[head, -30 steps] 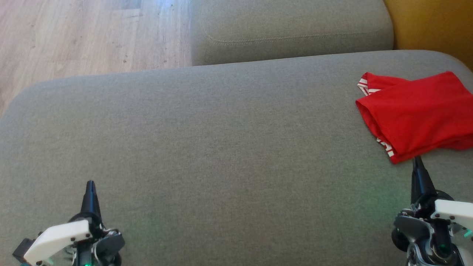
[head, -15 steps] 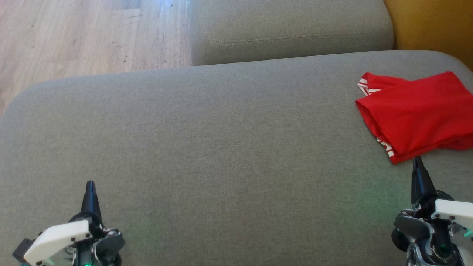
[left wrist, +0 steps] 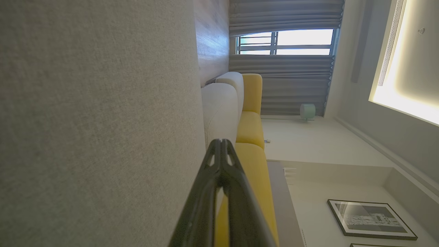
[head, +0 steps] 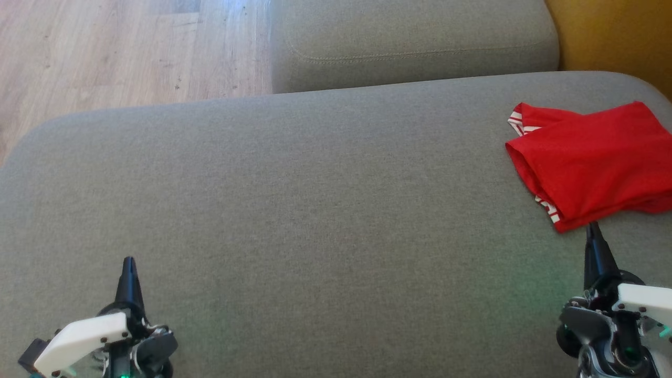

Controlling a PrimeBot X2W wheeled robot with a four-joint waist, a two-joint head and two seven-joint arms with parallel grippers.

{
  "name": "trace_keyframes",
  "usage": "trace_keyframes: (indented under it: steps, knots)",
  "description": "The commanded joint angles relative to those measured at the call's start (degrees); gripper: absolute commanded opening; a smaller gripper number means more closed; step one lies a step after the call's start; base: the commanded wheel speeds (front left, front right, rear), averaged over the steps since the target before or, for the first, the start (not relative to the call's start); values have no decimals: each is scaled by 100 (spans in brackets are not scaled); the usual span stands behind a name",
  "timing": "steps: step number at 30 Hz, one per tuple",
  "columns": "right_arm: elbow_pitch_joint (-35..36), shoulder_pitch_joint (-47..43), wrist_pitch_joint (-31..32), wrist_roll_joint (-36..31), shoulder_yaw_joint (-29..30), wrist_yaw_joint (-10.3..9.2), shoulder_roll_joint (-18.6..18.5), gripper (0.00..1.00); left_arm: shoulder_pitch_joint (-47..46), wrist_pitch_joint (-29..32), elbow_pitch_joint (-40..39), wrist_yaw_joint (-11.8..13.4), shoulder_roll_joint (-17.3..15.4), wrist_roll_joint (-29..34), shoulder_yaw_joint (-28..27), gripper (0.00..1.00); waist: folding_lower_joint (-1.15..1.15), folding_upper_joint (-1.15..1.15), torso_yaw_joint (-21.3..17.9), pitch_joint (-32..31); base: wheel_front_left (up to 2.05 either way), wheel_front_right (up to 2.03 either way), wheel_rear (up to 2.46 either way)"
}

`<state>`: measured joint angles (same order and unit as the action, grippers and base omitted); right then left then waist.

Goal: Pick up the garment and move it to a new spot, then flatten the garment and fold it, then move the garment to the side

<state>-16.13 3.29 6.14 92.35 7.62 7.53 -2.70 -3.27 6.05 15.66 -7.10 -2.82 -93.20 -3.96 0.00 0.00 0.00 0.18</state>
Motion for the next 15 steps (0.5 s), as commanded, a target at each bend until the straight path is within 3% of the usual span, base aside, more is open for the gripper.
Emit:
trace_keyframes:
  steps: [1,15]
  knots:
    - [211,289,31,-14,-115,-4,-26,0,-290,26,-163,-39,-26,85,-233,0,0,0,0,0,0,0,0]
    - [211,289,33,-16,-113,-4,-25,0,-291,30,-163,-39,-22,90,-239,0,0,0,0,0,0,0,0]
